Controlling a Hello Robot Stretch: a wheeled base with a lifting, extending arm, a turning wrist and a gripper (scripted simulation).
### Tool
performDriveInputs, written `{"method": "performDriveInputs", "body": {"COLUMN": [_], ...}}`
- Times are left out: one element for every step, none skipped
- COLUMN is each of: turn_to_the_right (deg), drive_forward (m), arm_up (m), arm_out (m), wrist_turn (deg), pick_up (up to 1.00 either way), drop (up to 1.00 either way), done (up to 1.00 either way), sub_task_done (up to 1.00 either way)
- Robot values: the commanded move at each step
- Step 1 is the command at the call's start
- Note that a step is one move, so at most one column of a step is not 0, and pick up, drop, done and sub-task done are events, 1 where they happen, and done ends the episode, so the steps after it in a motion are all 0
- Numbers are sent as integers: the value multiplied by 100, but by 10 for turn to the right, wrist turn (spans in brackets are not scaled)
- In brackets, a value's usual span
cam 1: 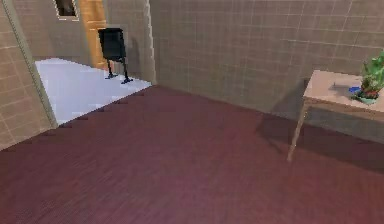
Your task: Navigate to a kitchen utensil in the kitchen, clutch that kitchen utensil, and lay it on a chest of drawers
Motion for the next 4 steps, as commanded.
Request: {"method": "performDriveInputs", "body": {"turn_to_the_right": [-360,0,90,0], "drive_forward": [0,30,0,100], "arm_up": [0,0,0,0], "arm_out": [0,0,0,0], "wrist_turn": [0,0,0,0], "pick_up": [0,0,0,0], "drop": [0,0,0,0], "done": [0,0,0,0], "sub_task_done": [0,0,0,0]}}
